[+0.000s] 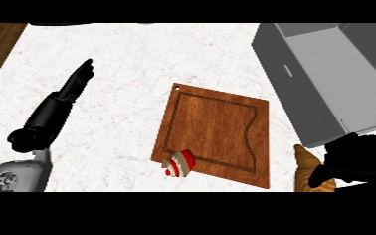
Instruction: Pick the croissant from the cutting board and place it in the cardboard box
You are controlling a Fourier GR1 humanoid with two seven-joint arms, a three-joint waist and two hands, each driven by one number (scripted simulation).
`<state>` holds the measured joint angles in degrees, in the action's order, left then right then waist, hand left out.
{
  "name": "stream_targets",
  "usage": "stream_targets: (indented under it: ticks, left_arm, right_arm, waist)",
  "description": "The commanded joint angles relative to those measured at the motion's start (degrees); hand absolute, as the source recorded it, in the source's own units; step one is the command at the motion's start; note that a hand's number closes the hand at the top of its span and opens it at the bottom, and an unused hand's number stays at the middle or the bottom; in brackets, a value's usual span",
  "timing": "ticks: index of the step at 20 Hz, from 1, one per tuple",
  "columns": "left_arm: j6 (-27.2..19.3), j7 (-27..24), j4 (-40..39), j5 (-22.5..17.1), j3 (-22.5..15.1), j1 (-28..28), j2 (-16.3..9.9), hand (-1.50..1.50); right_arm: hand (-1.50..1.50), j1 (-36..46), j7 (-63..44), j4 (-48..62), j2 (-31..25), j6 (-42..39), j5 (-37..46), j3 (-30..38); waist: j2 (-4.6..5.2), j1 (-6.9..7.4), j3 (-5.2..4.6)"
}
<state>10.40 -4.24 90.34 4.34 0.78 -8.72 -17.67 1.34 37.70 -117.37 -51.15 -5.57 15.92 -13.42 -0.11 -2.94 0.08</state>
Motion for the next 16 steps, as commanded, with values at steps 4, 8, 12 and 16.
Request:
stream_targets:
  ticks: [4, 8, 12, 16]
  left_arm:
    - [1.1, 0.9, -1.1, 0.6, -0.6, -3.7, -0.1, 0.00]
    - [2.5, 2.5, -4.3, -0.3, -0.4, -8.6, 0.6, 0.00]
    - [2.4, 0.2, -2.3, 0.5, -0.8, -5.2, 1.0, 0.00]
    - [1.5, 1.0, -1.8, 1.6, -2.9, -6.8, 3.0, 0.00]
  right_arm:
    - [1.50, 6.3, -5.3, 12.1, -4.6, -9.5, -21.5, 18.8]
    - [1.50, 13.7, -3.7, 26.7, -5.6, -14.2, -19.5, 18.3]
    - [1.50, 24.5, -4.4, 34.8, -4.4, -12.1, -9.7, 13.7]
    - [1.50, 29.1, 1.5, 45.6, -7.4, -15.0, -0.7, 8.8]
  waist:
    - [0.24, 2.72, -0.13]
    - [0.49, 3.70, -0.09]
    - [0.50, 4.74, -0.10]
    - [0.94, 5.89, -0.07]
